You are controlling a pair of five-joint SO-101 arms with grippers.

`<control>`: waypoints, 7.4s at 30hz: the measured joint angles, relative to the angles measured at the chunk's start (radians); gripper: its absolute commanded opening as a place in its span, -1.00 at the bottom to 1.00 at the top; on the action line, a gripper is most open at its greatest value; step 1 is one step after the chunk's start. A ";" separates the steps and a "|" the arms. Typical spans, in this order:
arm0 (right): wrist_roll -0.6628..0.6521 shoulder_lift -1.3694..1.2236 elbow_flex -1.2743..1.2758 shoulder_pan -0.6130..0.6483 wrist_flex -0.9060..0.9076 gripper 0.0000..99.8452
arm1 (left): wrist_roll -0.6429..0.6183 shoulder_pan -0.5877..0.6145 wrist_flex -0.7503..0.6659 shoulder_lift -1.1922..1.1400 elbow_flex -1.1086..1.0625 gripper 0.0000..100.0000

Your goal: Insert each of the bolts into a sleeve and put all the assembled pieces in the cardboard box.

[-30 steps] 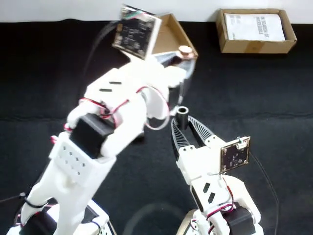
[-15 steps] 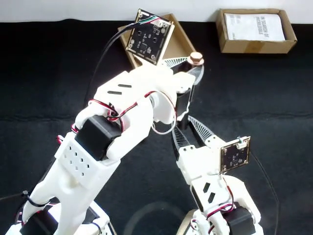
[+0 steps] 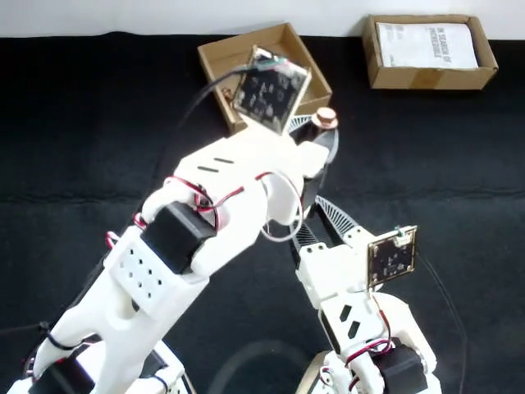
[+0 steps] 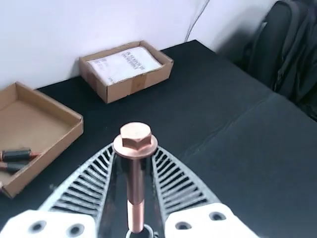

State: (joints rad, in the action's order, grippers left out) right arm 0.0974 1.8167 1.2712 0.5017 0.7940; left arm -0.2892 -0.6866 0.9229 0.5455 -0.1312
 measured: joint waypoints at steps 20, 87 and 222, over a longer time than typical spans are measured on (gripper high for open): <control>0.000 -0.002 0.011 -0.080 -0.046 -0.98 | -0.023 -0.003 -0.051 0.100 -0.153 -0.98; -0.121 0.000 0.084 -0.071 -0.269 -0.98 | 0.296 -0.017 0.235 0.170 -0.103 -0.98; 0.322 -2.855 -2.891 -0.032 0.740 -0.55 | 0.218 1.114 -0.595 0.744 -1.550 -0.98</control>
State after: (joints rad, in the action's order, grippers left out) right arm 0.4196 -1.0388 -1.6195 0.4695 1.5336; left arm -0.0713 0.4273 0.3276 1.2896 -1.6809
